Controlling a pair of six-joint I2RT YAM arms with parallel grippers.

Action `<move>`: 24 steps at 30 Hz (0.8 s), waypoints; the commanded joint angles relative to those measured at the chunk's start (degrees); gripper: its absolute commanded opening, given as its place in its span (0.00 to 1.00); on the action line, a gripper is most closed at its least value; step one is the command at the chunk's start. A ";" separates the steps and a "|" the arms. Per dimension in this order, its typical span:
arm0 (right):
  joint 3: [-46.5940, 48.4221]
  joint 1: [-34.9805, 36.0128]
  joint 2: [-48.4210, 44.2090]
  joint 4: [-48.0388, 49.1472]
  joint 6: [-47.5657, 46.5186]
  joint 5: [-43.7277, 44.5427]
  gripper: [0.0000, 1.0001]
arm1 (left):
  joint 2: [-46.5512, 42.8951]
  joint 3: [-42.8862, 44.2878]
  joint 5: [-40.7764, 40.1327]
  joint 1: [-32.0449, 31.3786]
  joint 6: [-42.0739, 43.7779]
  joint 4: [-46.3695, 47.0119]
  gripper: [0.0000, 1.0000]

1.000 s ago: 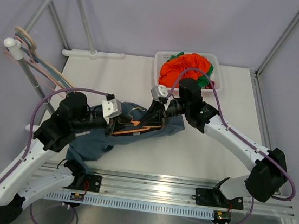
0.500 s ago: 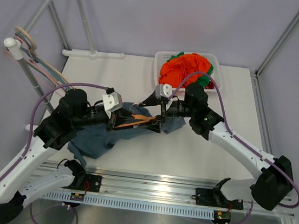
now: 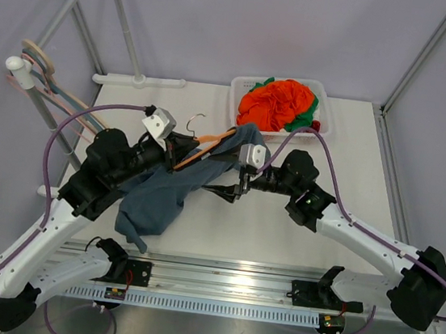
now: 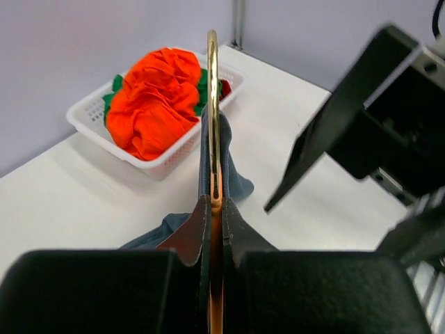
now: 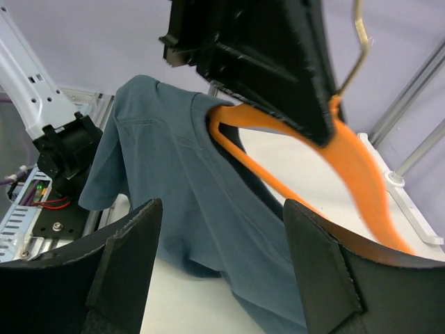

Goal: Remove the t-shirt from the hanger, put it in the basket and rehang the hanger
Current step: Remove the tshirt from the hanger

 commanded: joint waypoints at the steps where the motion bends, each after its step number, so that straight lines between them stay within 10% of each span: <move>1: 2.93 2.21 3.02 2.54 -2.54 3.55 0.76 | 1.56 1.80 -5.47 -0.20 -3.52 11.72 0.00; 16: 4.60 10.12 10.76 10.89 -6.68 14.46 0.69 | 1.84 1.89 -3.80 -0.20 -6.95 12.25 0.00; 24: 8.03 12.06 12.79 9.13 -6.33 15.16 0.06 | 1.66 2.33 -3.89 -0.20 -7.74 13.64 0.00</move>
